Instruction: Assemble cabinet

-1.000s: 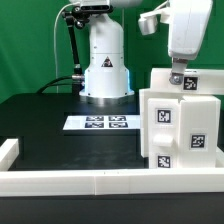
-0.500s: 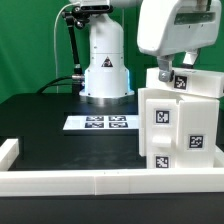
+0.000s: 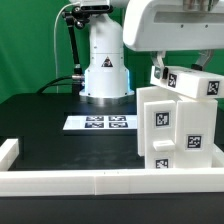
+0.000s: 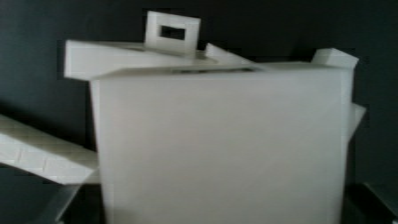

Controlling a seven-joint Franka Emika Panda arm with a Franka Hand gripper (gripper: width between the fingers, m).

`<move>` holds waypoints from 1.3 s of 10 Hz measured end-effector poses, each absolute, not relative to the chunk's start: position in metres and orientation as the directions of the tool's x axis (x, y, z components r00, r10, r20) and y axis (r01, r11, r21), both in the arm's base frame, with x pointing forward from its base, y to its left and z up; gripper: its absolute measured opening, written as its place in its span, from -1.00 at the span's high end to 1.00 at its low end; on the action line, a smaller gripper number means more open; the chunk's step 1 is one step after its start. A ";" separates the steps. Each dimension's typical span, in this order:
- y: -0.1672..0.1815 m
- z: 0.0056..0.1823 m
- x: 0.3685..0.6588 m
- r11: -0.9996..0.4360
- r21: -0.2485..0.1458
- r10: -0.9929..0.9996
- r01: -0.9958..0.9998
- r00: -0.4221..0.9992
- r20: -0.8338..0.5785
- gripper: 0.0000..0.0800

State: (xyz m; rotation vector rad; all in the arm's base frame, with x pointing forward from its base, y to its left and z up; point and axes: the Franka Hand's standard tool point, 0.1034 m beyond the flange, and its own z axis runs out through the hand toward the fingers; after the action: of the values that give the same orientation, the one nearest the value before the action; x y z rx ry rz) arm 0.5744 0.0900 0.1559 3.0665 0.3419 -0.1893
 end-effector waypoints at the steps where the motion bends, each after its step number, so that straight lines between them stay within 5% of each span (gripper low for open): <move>1: 0.092 0.156 0.574 -0.992 0.043 0.113 0.119 0.986 -0.124 -0.41; 8: 0.103 0.155 0.574 -0.932 0.072 -0.362 -0.356 0.928 -0.089 -0.41; 13: 0.112 0.154 0.572 -0.729 0.085 -0.684 -0.679 0.725 -0.077 -0.41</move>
Offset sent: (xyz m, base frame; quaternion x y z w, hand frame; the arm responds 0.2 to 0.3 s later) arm 0.0000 0.0000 0.0000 0.0000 0.0000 0.1296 0.9916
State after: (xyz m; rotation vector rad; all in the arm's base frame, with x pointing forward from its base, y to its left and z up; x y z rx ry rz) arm 0.5721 0.1115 0.1540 2.8703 -1.1351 -0.1588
